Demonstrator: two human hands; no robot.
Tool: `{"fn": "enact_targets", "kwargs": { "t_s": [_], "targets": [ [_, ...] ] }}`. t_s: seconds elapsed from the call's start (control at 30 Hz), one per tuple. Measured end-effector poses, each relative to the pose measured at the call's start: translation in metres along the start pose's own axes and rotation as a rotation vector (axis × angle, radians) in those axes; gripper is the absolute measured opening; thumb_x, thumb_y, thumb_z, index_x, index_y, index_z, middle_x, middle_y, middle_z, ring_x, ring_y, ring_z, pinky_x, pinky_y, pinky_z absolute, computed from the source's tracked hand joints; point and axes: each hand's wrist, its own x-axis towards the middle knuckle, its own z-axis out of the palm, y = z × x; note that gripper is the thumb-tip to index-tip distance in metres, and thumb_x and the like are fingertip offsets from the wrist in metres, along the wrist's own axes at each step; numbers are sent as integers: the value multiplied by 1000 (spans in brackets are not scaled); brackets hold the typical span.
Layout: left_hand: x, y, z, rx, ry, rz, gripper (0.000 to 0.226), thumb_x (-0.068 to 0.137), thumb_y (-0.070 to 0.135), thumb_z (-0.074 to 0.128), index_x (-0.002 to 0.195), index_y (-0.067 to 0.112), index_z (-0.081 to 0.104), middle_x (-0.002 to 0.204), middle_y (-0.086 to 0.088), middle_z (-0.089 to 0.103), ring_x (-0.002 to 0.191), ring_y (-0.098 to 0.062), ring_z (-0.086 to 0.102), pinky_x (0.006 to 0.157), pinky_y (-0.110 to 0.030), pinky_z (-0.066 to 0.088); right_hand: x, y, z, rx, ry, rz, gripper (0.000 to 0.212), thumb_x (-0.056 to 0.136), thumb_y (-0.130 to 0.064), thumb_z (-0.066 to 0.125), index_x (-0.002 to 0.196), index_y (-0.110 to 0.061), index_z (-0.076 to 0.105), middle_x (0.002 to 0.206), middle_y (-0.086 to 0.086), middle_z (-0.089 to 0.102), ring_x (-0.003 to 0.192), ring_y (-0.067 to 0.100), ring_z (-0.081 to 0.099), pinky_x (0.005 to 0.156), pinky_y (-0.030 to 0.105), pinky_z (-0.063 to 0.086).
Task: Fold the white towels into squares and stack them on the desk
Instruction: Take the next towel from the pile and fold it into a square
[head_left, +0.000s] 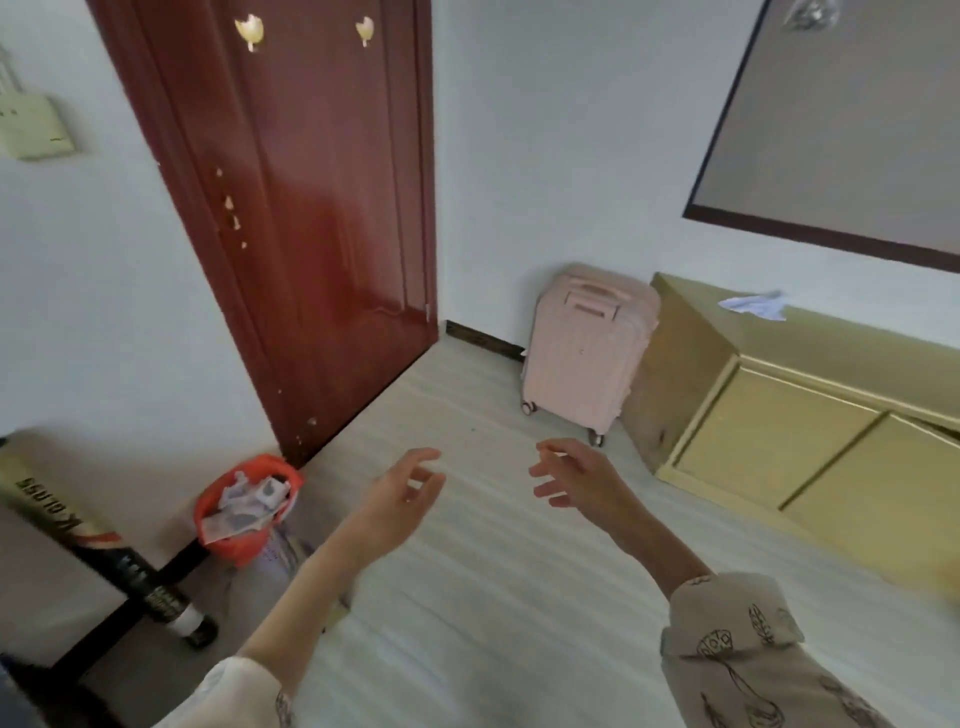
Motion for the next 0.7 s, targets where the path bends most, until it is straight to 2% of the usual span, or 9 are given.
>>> {"fn": "enact_targets", "kwargs": {
  "t_s": [0.07, 0.13, 0.2, 0.4, 0.57, 0.7],
  "targets": [
    [34, 39, 50, 5, -92, 50, 21, 94, 19, 50, 112, 28, 48, 91, -3, 61, 79, -25, 64, 71, -30, 51, 1, 21, -65, -8, 61, 26, 19, 97, -21, 46, 112, -14, 54, 98, 7, 65, 79, 21, 64, 68, 25, 48],
    [63, 76, 97, 4, -170, 96, 21, 95, 22, 48, 116, 26, 48, 94, -2, 63, 78, -17, 64, 66, -20, 47, 2, 40, -124, -3, 134, 57, 23, 97, -20, 45, 116, -10, 54, 99, 8, 64, 79, 20, 63, 66, 23, 47],
    [90, 111, 139, -17, -240, 125, 21, 95, 25, 46, 117, 26, 48, 97, 0, 63, 78, -9, 63, 66, -16, 46, 4, 56, -177, 24, 205, 80, 25, 97, -19, 45, 119, -9, 53, 96, 8, 64, 78, 20, 62, 66, 24, 47],
    [186, 183, 241, -67, -317, 181, 27, 96, 27, 44, 121, 17, 51, 97, -1, 66, 82, -11, 65, 71, -20, 48, 42, 88, -304, 99, 386, 97, 22, 97, -18, 45, 117, -12, 54, 93, 4, 65, 78, 20, 63, 70, 28, 49],
    [299, 222, 307, -13, -367, 229, 27, 97, 23, 43, 121, 14, 51, 95, -1, 64, 79, -7, 61, 65, -14, 46, 110, 112, -391, 89, 425, 137, 21, 98, -17, 44, 115, -14, 54, 97, 6, 66, 81, 21, 64, 74, 30, 51],
    [403, 261, 350, -13, -403, 244, 26, 97, 20, 43, 119, 13, 54, 95, -1, 63, 80, -10, 62, 65, -14, 44, 181, 116, -465, 126, 481, 155, 20, 97, -17, 44, 114, -15, 55, 95, 5, 66, 81, 20, 63, 76, 31, 51]
  ]
}}
